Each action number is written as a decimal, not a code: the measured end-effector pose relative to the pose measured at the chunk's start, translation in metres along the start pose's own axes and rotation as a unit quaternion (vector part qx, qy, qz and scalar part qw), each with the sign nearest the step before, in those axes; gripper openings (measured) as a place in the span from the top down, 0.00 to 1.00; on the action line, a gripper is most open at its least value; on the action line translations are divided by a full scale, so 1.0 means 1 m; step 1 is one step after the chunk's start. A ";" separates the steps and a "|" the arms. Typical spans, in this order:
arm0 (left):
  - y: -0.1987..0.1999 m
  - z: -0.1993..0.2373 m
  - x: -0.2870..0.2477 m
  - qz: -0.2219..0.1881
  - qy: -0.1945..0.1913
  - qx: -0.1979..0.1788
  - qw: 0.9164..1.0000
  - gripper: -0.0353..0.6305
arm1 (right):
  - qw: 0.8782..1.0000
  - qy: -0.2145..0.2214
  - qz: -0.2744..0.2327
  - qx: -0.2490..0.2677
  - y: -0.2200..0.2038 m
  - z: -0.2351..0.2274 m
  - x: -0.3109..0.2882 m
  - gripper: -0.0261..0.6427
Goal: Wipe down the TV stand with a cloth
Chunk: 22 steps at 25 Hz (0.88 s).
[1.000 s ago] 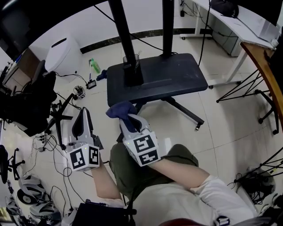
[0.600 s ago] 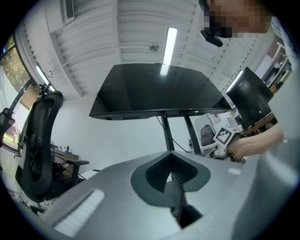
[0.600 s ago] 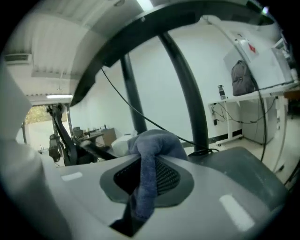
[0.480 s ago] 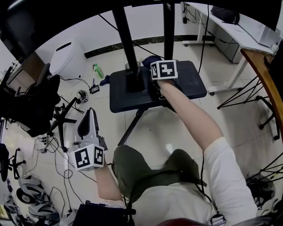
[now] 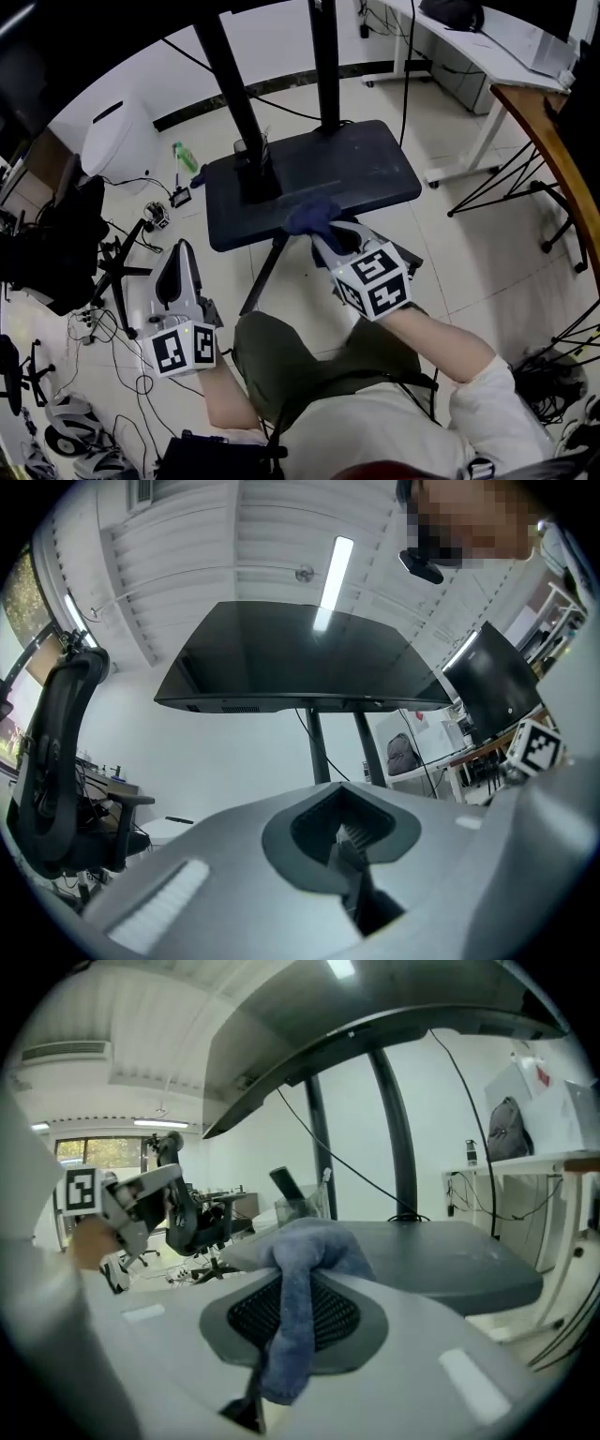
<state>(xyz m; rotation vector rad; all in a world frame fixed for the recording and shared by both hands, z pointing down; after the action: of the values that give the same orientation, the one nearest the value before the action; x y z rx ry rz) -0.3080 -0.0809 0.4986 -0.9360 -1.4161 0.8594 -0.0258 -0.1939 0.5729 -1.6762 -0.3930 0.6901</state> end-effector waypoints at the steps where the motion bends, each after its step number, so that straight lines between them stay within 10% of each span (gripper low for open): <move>1: -0.001 -0.003 -0.003 0.000 -0.003 -0.001 1.000 0.93 | 1.000 0.002 -0.011 0.002 -0.001 0.005 0.010 0.87; 7: -0.007 -0.017 -0.007 0.009 -0.009 -0.003 1.000 0.93 | 0.995 -0.047 -0.088 -0.003 0.067 -0.068 0.010 0.87; 13: -0.011 -0.025 -0.010 0.020 -0.014 -0.007 1.000 0.93 | 0.988 -0.112 0.084 -0.064 0.074 -0.190 -0.088 0.87; 22: -0.020 -0.029 -0.011 0.022 -0.015 -0.001 1.000 0.93 | 0.997 -0.057 0.046 -0.010 0.042 -0.148 -0.023 0.87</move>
<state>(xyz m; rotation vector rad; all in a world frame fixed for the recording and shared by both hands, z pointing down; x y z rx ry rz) -0.2806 -0.0994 0.5142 -0.9610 -1.4277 0.9086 0.0451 -0.3305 0.5527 -1.6872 -0.4068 0.8562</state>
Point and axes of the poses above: the fingertips, and each gripper's own axes: x backward along the fingers, z to its left, y out of its top, the point moved 10 cm from there along x, backward along the fingers
